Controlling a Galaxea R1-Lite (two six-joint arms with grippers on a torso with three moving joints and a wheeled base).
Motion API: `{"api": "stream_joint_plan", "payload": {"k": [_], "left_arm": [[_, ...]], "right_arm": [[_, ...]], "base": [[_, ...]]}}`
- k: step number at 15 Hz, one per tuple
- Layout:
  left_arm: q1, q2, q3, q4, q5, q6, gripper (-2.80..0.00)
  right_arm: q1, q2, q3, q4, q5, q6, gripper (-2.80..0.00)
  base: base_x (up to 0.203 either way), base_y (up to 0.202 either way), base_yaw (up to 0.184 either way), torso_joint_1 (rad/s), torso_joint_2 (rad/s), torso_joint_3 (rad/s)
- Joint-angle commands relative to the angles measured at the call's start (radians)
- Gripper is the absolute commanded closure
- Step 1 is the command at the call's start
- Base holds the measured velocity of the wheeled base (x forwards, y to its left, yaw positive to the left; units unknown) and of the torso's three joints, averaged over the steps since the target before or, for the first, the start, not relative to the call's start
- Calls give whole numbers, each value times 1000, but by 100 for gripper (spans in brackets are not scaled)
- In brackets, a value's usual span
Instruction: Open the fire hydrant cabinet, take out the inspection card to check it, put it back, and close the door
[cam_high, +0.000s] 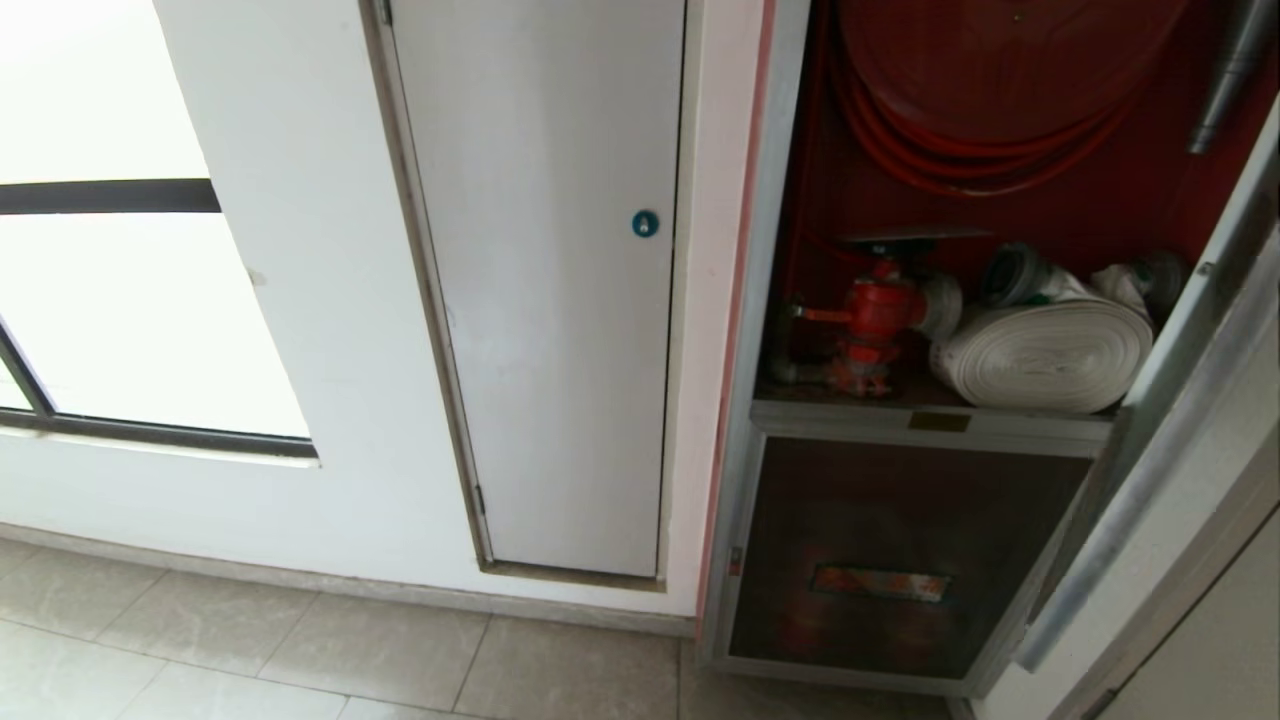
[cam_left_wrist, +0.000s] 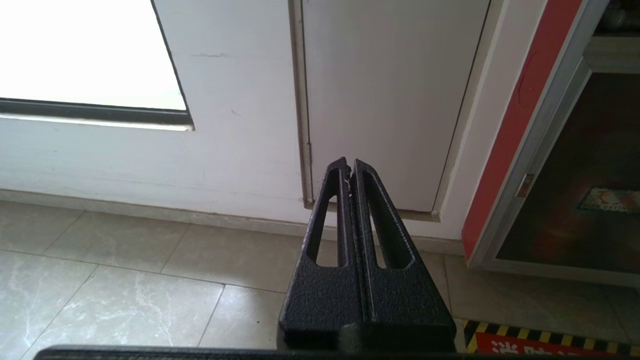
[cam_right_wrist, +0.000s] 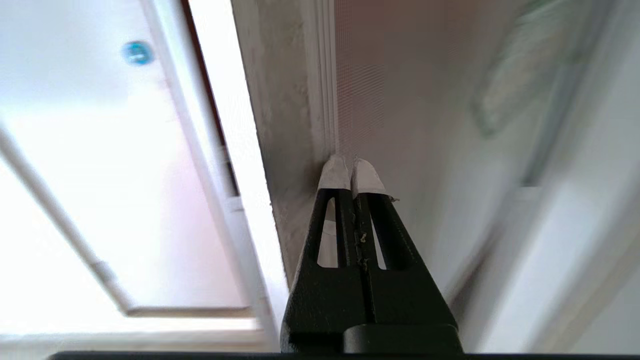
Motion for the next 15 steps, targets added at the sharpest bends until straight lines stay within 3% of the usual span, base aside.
{"api": "stream_joint_plan", "payload": {"k": [1,6,11,13,15], "left_arm": [[0,0,6,0,0,0,0],[0,0,6,0,0,0,0],[0,0,6,0,0,0,0],[0,1,6,0,0,0,0],[0,0,6,0,0,0,0]], "right_arm": [[52,110,-44,-7,9,26,0],[124,410,-212,-50,51,70,0],[157,771,-507,-99,55,89,0],[160,858,-602,-129,53,90,0],[162,867,-611,-138,54,89,0]], "base": [[0,0,0,0,0,0],[0,0,0,0,0,0],[0,0,0,0,0,0],[0,0,0,0,0,0],[0,0,0,0,0,0]]}}
